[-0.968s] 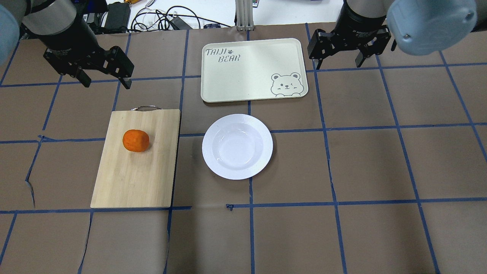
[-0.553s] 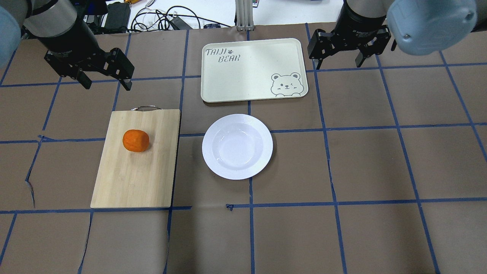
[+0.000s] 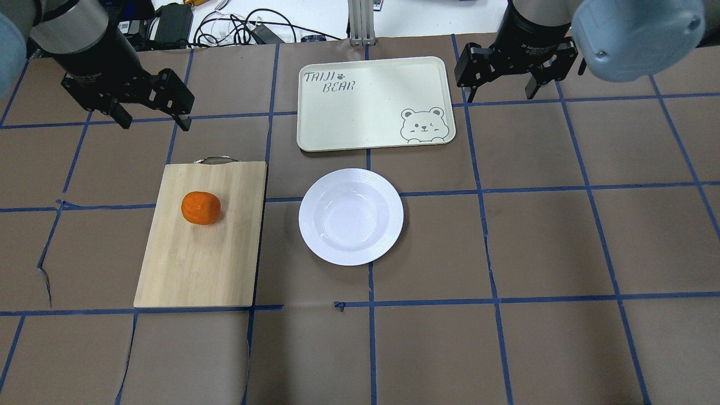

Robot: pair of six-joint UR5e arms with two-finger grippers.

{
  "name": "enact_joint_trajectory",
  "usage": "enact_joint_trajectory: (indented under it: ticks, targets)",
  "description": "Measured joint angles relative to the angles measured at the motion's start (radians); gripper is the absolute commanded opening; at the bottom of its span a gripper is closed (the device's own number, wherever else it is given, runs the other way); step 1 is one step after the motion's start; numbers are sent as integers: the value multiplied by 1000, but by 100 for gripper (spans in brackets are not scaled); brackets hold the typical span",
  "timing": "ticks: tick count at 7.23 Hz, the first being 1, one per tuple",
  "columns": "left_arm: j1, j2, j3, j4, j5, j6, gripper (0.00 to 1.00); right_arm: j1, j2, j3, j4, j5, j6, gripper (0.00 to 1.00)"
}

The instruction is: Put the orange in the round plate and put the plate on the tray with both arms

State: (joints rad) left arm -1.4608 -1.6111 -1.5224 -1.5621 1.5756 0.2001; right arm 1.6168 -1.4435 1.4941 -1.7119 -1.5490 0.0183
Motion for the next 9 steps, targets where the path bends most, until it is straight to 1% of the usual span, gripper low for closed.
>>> enact_joint_trajectory:
  ticks: [2, 6, 7, 9]
  targets:
    - [1, -3, -8, 59, -5, 0, 100, 0, 0, 0, 0, 0, 0, 100]
    - [2, -24, -19, 57, 7, -2, 100, 0, 0, 1, 2, 0, 0, 100]
    - [4, -32, -44, 58, 7, -1, 100, -1, 0, 1, 2, 0, 0, 100]
    - [20, -51, -151, 126, 8, 0, 100, -3, 0, 1, 4, 0, 0, 100]
